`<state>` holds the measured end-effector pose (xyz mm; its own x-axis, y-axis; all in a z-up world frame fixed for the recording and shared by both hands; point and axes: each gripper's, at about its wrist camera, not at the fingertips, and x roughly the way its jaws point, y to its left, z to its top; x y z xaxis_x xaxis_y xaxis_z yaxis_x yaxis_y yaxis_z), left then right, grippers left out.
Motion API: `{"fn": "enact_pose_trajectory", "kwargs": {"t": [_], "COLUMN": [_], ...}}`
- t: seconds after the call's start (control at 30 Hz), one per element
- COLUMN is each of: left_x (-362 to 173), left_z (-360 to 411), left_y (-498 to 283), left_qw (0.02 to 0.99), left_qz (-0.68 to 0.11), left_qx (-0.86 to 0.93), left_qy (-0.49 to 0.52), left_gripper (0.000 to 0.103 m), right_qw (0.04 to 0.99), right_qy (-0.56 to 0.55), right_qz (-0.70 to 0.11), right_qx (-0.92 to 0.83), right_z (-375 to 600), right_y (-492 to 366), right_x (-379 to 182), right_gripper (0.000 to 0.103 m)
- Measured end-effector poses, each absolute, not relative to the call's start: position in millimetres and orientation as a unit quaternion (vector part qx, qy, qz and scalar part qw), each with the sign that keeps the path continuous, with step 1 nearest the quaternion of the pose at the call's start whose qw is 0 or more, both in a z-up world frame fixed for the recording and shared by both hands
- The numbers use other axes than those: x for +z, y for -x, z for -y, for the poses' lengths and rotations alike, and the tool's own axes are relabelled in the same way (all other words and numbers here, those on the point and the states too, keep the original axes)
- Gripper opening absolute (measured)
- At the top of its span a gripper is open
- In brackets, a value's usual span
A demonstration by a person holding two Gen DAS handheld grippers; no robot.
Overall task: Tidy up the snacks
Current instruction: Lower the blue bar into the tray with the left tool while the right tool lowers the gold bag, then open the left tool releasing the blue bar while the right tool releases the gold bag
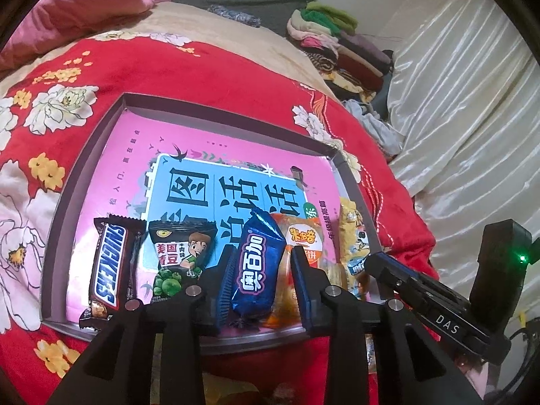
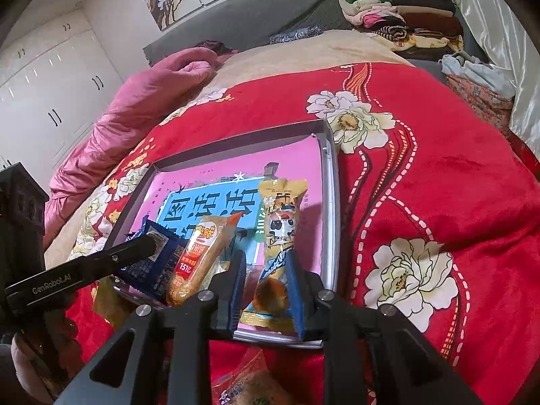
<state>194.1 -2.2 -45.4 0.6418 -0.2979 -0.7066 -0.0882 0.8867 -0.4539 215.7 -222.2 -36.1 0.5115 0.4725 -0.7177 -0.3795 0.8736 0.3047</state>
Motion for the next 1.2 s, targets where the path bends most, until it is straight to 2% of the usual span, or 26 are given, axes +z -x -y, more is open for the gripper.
{"fn": "enact_pose_trajectory", "kwargs": {"t": [0.13,0.37,0.5,0.63,0.93,1.2], "left_x": [-43,-39,-36,-34,-25,-20], "left_z": [0,0,0,1,3,8], "left_y": [-193,-191,-189,-187,-181,-180], "left_qw": [0.877,0.879,0.881,0.884,0.889,0.893], "left_qz": [-0.417,-0.415,-0.412,-0.408,-0.399,-0.397], "left_qx": [-0.056,-0.053,-0.053,-0.051,-0.058,-0.060], "left_qy": [0.232,0.228,0.226,0.224,0.218,0.205], "left_gripper": [0.043,0.049,0.052,0.061,0.074,0.077], "right_qw": [0.868,0.870,0.871,0.871,0.874,0.875], "right_qy": [-0.055,-0.055,-0.057,-0.058,-0.060,-0.060], "right_qz": [-0.429,-0.425,-0.423,-0.421,-0.414,-0.408], "right_qx": [0.245,0.245,0.245,0.246,0.247,0.253], "right_z": [223,223,224,224,225,224], "right_y": [-216,-215,-215,-215,-214,-213], "right_x": [-35,-33,-32,-31,-28,-25], "right_gripper": [0.025,0.025,0.031,0.031,0.037,0.040]}}
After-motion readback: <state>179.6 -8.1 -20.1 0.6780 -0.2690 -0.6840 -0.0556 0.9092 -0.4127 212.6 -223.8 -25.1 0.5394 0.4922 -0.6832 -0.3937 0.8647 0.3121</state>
